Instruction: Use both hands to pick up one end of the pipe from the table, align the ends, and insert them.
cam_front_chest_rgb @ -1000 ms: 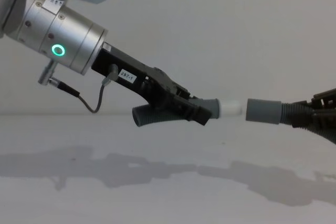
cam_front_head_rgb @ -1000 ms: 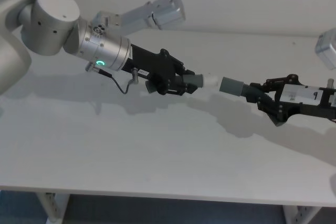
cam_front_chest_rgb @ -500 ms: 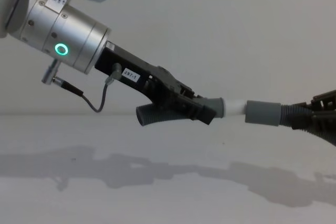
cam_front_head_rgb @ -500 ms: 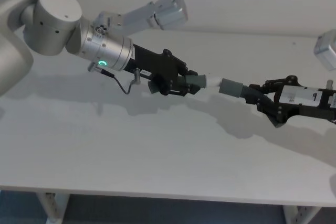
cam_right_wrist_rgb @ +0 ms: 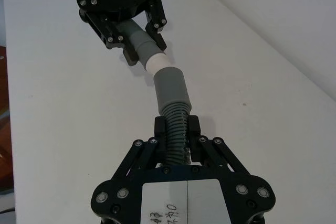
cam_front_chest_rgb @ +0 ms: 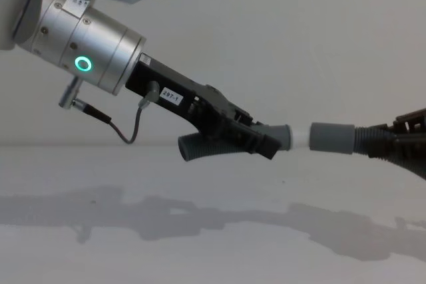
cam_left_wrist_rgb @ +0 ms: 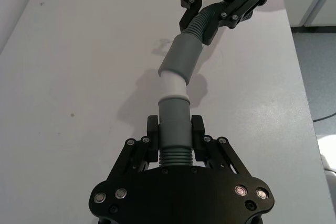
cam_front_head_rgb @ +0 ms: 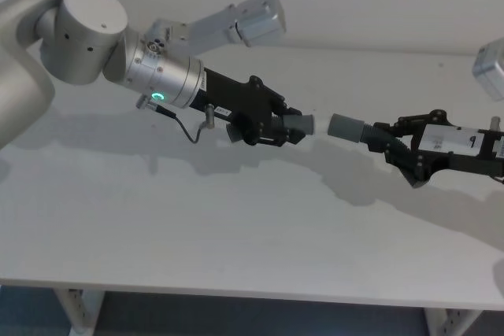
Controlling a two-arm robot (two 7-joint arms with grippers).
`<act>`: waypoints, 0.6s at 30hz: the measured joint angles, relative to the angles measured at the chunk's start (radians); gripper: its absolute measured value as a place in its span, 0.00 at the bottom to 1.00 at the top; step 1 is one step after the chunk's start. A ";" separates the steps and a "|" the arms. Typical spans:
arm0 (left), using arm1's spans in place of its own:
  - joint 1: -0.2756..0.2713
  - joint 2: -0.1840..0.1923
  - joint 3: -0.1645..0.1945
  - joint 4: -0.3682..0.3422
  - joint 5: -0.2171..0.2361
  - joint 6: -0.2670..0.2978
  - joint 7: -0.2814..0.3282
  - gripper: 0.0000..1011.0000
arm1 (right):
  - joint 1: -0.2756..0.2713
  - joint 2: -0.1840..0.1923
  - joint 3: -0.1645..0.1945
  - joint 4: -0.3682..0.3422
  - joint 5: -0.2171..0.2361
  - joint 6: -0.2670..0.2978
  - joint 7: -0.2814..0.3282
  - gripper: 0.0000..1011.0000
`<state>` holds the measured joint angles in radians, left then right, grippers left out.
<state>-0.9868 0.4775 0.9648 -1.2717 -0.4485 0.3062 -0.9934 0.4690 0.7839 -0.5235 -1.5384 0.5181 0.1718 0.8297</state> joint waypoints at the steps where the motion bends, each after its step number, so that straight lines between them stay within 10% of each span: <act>1: 0.000 -0.001 0.000 0.001 0.000 0.000 0.000 0.35 | 0.000 0.001 0.000 -0.001 0.003 0.002 0.000 0.23; 18: -0.001 -0.007 0.005 0.004 -0.001 -0.009 -0.004 0.35 | 0.011 0.011 -0.008 -0.006 0.027 0.004 0.015 0.23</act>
<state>-0.9876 0.4707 0.9694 -1.2679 -0.4496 0.2970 -0.9969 0.4795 0.7949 -0.5312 -1.5447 0.5456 0.1757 0.8443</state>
